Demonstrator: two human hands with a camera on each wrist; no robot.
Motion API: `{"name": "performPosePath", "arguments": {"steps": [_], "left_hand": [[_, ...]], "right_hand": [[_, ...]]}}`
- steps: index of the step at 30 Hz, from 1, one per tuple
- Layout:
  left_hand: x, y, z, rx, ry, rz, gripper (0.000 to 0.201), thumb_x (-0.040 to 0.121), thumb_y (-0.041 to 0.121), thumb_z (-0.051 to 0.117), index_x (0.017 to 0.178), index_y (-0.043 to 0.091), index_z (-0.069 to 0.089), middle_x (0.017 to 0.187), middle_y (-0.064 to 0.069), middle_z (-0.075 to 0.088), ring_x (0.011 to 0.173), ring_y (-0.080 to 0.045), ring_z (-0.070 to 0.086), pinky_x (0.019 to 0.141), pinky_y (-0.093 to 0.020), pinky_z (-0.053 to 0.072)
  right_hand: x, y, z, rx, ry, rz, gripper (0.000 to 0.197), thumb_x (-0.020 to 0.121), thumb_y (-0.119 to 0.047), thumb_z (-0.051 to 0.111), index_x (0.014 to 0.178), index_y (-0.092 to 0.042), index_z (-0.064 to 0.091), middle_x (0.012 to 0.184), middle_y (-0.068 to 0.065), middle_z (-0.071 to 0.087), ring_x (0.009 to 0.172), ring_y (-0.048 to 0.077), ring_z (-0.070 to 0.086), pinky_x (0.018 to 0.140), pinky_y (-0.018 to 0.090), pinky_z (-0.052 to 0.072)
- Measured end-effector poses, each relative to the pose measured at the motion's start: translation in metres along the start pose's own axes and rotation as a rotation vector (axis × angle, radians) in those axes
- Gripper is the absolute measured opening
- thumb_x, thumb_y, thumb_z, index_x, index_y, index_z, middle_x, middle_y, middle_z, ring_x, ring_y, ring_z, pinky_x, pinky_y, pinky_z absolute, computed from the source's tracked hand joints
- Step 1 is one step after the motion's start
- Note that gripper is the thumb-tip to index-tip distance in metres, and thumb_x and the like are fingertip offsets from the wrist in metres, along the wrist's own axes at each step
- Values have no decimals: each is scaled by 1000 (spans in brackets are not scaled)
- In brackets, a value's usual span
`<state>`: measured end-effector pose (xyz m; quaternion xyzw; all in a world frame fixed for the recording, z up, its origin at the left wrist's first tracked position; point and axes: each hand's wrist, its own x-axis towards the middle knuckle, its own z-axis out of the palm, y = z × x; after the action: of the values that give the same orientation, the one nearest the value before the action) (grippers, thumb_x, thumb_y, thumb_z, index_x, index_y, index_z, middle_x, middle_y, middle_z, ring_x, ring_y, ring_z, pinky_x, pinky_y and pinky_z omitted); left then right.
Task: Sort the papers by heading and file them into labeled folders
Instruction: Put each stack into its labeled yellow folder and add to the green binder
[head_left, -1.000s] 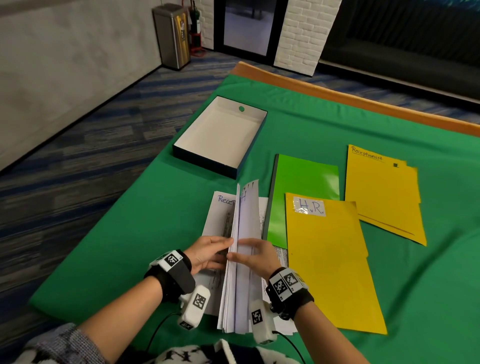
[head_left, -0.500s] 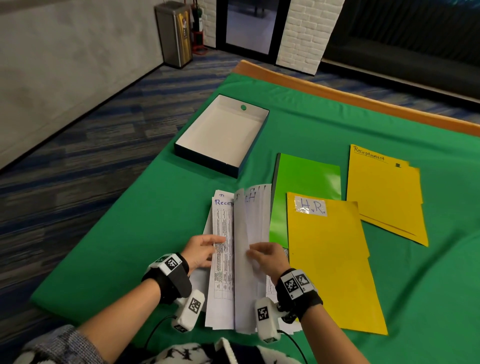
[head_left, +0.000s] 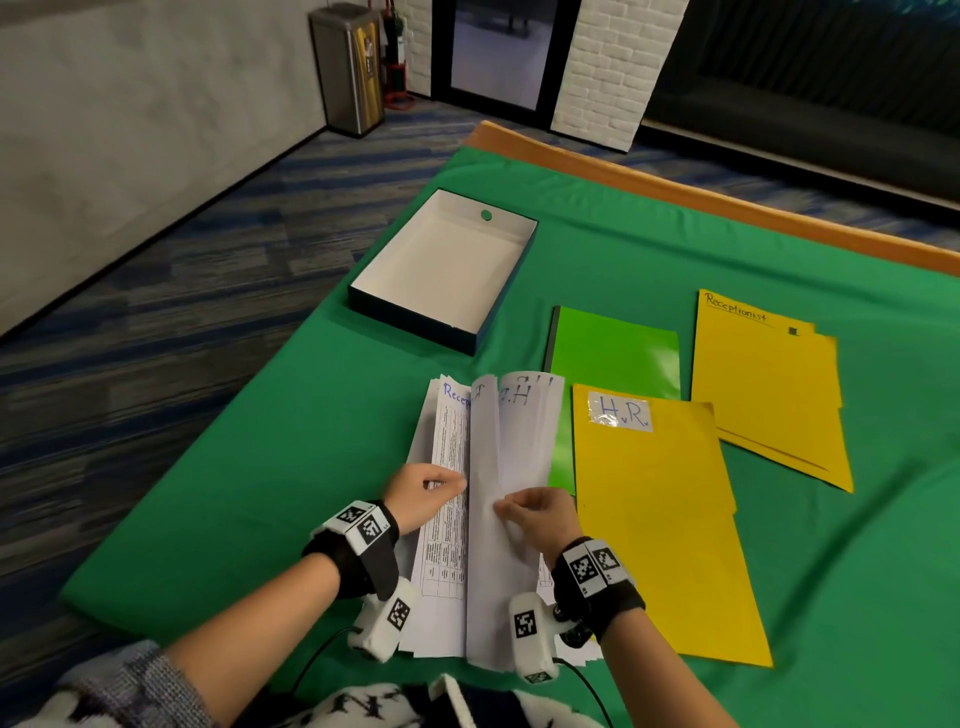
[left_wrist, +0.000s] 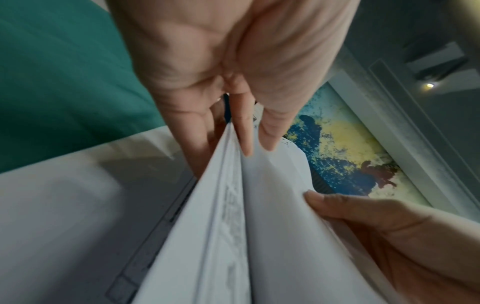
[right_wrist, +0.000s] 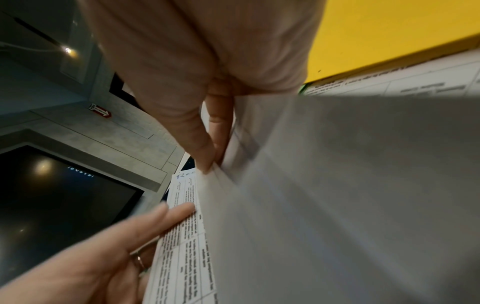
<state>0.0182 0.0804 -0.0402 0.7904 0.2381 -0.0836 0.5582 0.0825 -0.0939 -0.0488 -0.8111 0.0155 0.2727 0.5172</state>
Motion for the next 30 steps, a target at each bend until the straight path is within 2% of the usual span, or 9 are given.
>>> {"name": "performPosePath", "arguments": {"steps": [5, 7, 9, 14, 20, 23, 25, 27, 30], "left_hand": [[10, 3, 7, 9, 16, -77, 57, 56, 76, 59, 77, 23, 61, 79, 2, 52, 75, -14, 49, 72, -26, 42], [13, 6, 7, 41, 35, -95, 52, 61, 69, 65, 61, 18, 53, 64, 1, 46, 61, -15, 43, 60, -24, 36], [15, 7, 5, 72, 61, -83, 54, 74, 46, 71, 47, 18, 33, 48, 2, 29, 48, -15, 29, 51, -24, 24], [17, 3, 0, 34, 93, -115, 56, 86, 26, 62, 45, 19, 24, 45, 4, 18, 45, -16, 20, 50, -26, 15], [16, -2, 0, -21, 97, -114, 52, 88, 25, 59, 48, 18, 26, 49, 0, 20, 46, -16, 20, 50, -26, 14], [16, -3, 0, -14, 106, -90, 52, 87, 25, 62, 50, 17, 27, 50, 0, 20, 47, -15, 20, 49, -26, 14], [17, -5, 2, -20, 108, -73, 52, 85, 27, 65, 51, 17, 27, 49, 1, 22, 46, -14, 21, 48, -25, 15], [18, -6, 3, -18, 100, -58, 51, 83, 29, 67, 52, 18, 28, 50, 2, 23, 46, -14, 22, 48, -25, 16], [19, -7, 6, 19, 107, -75, 37, 79, 37, 70, 62, 15, 46, 59, 2, 36, 58, -15, 37, 54, -25, 27]], "right_hand": [[-5, -5, 3, 20, -77, -2, 17, 64, -22, 85, 66, -13, 71, 65, 1, 70, 63, 13, 62, 70, 29, 54], [-5, -5, 3, 53, -89, -1, 17, 63, -21, 85, 66, -10, 72, 65, 2, 71, 64, 15, 64, 72, 31, 55], [-5, -5, 1, 76, -68, 1, 15, 64, -18, 85, 64, -11, 71, 63, 1, 70, 63, 15, 63, 70, 30, 55], [-3, -2, -9, 101, 14, -1, 17, 66, -15, 84, 62, -12, 68, 66, 2, 69, 65, 14, 63, 69, 29, 53], [-6, -4, -9, 88, 22, 14, 17, 68, -13, 82, 70, -12, 65, 77, 4, 68, 77, 21, 64, 76, 36, 56], [-7, -8, -11, -43, 29, -119, 36, 72, -6, 76, 99, -18, 56, 97, -8, 58, 84, 13, 61, 78, 32, 57], [-8, -13, -12, -198, -19, -252, 44, 77, -3, 69, 112, -25, 54, 112, -10, 54, 101, 10, 55, 94, 27, 48], [-7, -18, -9, -324, -80, -313, 37, 83, -1, 59, 112, -23, 63, 120, -5, 59, 110, 7, 51, 102, 21, 37], [-8, -28, 2, -320, -183, -256, 25, 89, -21, 59, 109, -11, 69, 113, 4, 67, 102, 10, 60, 95, 29, 47]]}}
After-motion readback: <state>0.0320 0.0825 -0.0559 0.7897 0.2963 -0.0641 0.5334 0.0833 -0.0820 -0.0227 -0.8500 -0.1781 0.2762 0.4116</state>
